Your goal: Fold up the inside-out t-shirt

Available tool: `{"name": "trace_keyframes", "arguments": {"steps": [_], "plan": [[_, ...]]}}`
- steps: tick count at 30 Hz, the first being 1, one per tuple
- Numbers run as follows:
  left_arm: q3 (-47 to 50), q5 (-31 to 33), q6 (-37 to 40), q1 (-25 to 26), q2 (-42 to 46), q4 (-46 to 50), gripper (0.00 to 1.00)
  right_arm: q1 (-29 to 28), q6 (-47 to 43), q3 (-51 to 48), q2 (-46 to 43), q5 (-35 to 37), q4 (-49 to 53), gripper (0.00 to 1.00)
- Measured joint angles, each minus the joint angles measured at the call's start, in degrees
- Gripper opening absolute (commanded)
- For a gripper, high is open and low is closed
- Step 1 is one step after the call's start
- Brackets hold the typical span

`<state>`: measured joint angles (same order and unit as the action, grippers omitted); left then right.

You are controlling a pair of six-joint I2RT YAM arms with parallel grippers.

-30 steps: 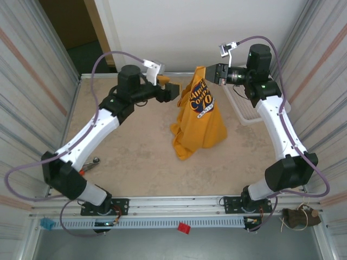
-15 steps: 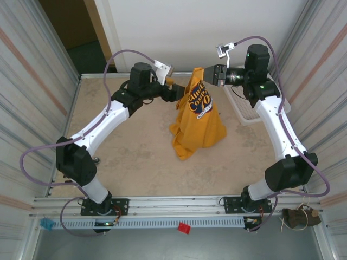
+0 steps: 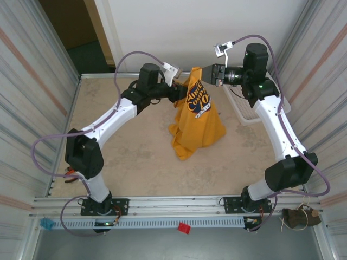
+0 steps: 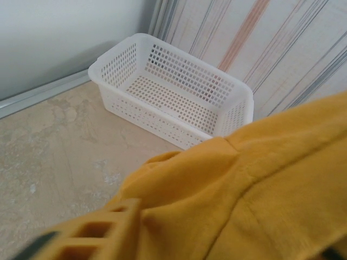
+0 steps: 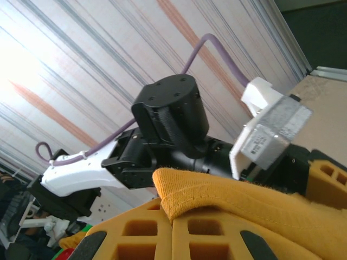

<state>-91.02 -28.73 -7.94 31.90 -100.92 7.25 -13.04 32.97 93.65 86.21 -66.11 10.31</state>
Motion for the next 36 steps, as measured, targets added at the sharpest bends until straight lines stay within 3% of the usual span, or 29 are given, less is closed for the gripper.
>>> {"name": "trace_keyframes", "arguments": {"steps": [5,6,7,9,12,15,18,22,25,29,36], "plan": [[-1.66,2.03,-3.13,-1.46,0.76,0.26,0.0,1.81,-0.17,-2.19,-0.81,0.35,0.0,0.0],[-2.29,2.32,-4.28,-2.36,1.42,0.63,0.0,2.47,-0.48,-2.64,-0.9,0.81,0.33,0.12],[-3.67,2.64,-5.7,-3.72,2.21,1.55,0.0,3.3,-0.87,-2.8,-0.9,2.47,1.53,0.51],[-7.72,2.86,-7.82,-5.99,3.39,3.69,0.0,4.68,-2.86,-1.81,-0.22,8.17,6.19,0.61],[-15.58,3.08,-10.23,-8.26,5.01,7.15,0.0,5.57,-5.18,1.07,1.57,19.26,13.09,0.62],[-19.93,3.08,-11.74,-7.21,7.34,9.64,0.0,2.69,-5.07,-0.2,-0.02,30.4,17.0,0.62],[-20.37,3.32,-12.17,-5.22,9.53,11.8,0.0,-6.05,-4.63,-3.26,-4.72,41.86,18.93,0.63],[-20.39,5.46,-12.72,-3.52,9.29,15.89,0.0,-21.03,-2.95,-7.28,-11.3,53.46,18.43,0.73],[-20.68,7.8,-12.92,-3.13,8.28,19.76,0.0,-26.99,-1.92,-7.3,-12.33,59.65,17.07,0.79],[-22.43,9.62,-12.94,-2.73,7.19,23.04,0.0,-29.51,-1.92,-3.13,-8.24,65.13,16.63,0.8],[-27.21,10.88,-13.11,-1.64,7.06,25.55,0.0,-28.74,-2.14,4.9,2.67,70.69,16.39,0.67]]}}
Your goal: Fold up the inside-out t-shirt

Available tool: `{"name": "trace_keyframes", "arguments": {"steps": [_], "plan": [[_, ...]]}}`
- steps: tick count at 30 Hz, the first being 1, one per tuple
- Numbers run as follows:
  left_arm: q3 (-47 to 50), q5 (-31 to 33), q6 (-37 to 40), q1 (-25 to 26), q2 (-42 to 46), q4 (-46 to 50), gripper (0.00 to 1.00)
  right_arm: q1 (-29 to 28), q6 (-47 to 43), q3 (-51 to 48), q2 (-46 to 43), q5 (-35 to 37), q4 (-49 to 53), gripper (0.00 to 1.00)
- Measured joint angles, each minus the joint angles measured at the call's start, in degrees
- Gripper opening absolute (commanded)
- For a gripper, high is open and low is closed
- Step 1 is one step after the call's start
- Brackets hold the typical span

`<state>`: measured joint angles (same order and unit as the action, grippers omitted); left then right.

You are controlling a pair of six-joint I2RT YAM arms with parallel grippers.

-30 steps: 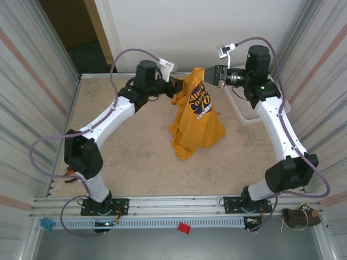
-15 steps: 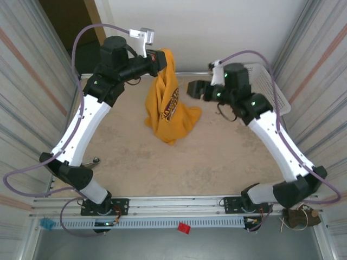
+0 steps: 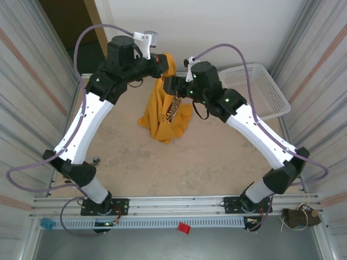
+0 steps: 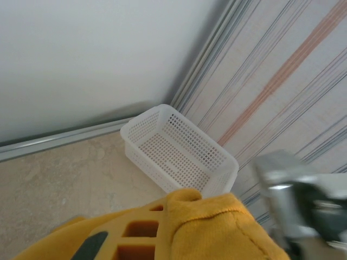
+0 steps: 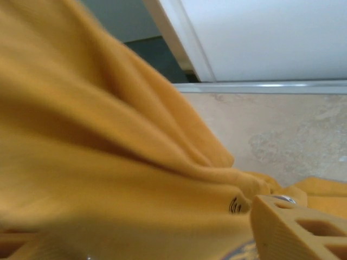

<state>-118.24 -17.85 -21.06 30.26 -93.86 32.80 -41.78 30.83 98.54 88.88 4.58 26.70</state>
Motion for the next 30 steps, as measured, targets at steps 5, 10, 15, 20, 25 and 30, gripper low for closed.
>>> {"name": "trace_keyframes", "arguments": {"steps": [5,10,15,20,25,30], "plan": [[-1.88,0.37,-0.31,-0.02,0.02,0.94,0.0,4.72,1.36,0.04,2.84,1.73,0.24,0.72],[-1.88,-0.37,-2.03,0.26,0.02,1.7,0.0,9.66,4.26,2.03,4.72,3.69,1.2,0.73],[-1.86,-0.5,-2.84,0.35,0.07,1.22,0.0,7.3,4.74,8.9,8.85,4.83,4.5,0.74],[-1.86,0.9,-2.84,-0.9,0.11,1.7,0.0,6.71,4.28,12.87,13.57,5.95,8.17,0.7],[-1.86,1.64,-3.63,-7.93,0.11,2.05,0.0,9.86,4.35,0.92,11.54,4.94,8.57,0.37],[-1.86,1.6,-4.55,-13.05,0.15,1.77,0.0,14.6,3.23,-3.08,10.19,-0.31,9.51,0.0]]}}
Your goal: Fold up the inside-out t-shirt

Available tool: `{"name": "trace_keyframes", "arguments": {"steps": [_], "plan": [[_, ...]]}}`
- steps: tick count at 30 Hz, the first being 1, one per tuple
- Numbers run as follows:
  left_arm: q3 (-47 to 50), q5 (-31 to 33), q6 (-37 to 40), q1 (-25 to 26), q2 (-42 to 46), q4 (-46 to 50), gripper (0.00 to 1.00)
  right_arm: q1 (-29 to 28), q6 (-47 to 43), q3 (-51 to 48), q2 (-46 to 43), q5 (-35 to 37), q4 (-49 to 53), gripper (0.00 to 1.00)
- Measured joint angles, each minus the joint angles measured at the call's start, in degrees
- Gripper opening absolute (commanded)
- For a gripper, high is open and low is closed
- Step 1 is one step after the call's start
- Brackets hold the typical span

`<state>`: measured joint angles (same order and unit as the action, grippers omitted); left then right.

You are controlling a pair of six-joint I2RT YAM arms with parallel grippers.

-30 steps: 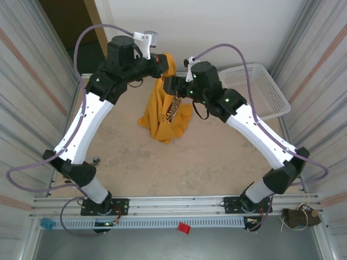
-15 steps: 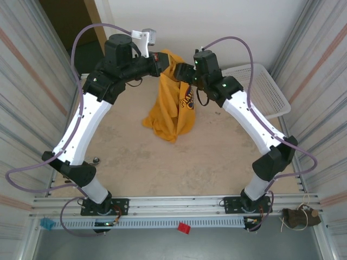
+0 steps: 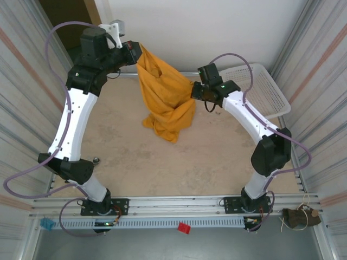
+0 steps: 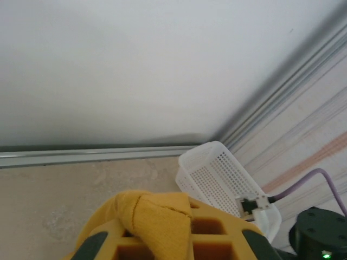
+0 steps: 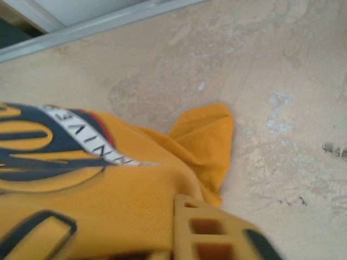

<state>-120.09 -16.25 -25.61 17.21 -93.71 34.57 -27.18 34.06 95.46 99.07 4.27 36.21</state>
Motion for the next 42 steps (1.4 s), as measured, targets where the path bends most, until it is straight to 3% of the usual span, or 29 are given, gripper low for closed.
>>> {"name": "trace_keyframes", "arguments": {"steps": [8,10,11,13,15,18,21,23,29,37,40,41,42], "plan": [[-0.7,-1.4,0.04,-0.9,0.31,-0.09,0.0,4.26,-3.08,8.72,-5.46,-17.86,-2.8,0.0],[-1.66,-2.25,-0.46,-1.25,0.39,-0.2,0.0,6.1,-2.99,11.72,-7.8,-18.58,-2.08,0.59],[-1.95,-2.78,-1.18,-1.38,0.61,-0.61,0.0,7.21,-2.99,14.82,-8.11,-17.33,-0.46,0.66],[-2.25,-3.56,-2.86,-1.05,1.31,-1.49,0.0,8.79,-2.97,20.22,-8.09,-13.79,2.27,0.63],[-2.54,-3.89,-4.22,0.39,1.95,-1.99,0.0,8.59,-2.6,19.23,-10.38,-9.35,2.21,0.58],[-2.58,-3.82,-5.38,4.52,2.45,-2.32,0.0,1.27,0.28,6.73,-18.25,-4.72,-0.61,0.46],[-2.58,-3.69,-5.95,8.92,2.21,-2.38,0.0,-9.09,5.03,-3.93,-23.82,-3.63,-5.27,0.44],[-2.58,-3.63,-5.97,11.47,1.97,-2.43,0.0,-13.44,7.69,-5.97,-23.65,-2.45,-8.04,0.46],[-2.56,-2.93,-5.95,15.72,1.22,-2.4,0.0,-14.86,12.0,-4.24,-16.94,0.87,-15.21,0.64],[-2.12,-1.6,-5.9,17.05,1.14,-2.43,0.0,-14.91,12.55,4.09,-9.6,6.56,-14.29,0.63],[-2.12,-0.55,-5.7,17.05,1.14,-2.32,0.0,-13.44,13.88,2.16,-8.98,7.89,-13.68,0.55],[-2.12,-0.35,-5.7,17.03,1.14,-2.16,0.0,-12.74,14.32,1.33,-8.74,7.96,-13.4,0.47],[-2.12,-0.15,-5.7,16.9,1.14,-1.99,0.0,-11.67,14.91,0.46,-8.24,7.93,-12.9,0.3]]}}
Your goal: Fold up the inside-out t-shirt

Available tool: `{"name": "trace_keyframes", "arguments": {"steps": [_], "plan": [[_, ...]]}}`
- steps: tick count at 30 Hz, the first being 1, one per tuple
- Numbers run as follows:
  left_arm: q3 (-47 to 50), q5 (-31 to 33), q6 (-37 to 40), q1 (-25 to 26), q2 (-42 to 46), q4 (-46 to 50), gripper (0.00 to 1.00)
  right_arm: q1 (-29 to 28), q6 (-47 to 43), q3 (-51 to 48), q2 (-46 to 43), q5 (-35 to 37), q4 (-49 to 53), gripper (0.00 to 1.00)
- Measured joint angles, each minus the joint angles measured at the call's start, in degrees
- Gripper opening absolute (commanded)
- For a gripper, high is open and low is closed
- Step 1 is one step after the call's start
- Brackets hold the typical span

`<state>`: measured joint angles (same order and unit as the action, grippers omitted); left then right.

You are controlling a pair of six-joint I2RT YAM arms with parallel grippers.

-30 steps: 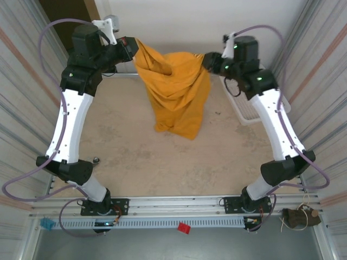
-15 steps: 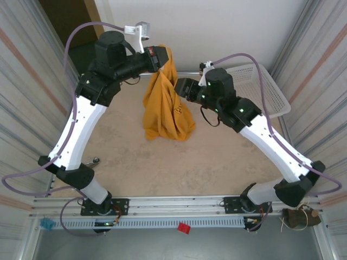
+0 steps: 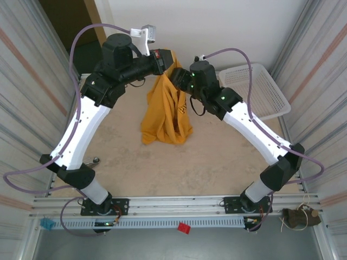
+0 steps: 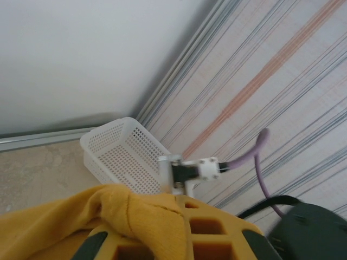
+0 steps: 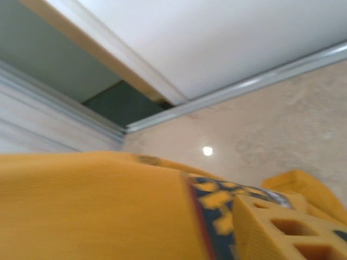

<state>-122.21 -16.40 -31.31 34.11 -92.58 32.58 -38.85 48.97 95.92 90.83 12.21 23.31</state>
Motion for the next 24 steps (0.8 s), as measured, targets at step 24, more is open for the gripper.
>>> {"name": "trace_keyframes", "arguments": {"steps": [24], "plan": [[2.58,4.07,6.88,-15.65,0.52,3.26,0.0,19.41,3.19,8.02,-1.7,-77.11,-35.74,0.0]]}}
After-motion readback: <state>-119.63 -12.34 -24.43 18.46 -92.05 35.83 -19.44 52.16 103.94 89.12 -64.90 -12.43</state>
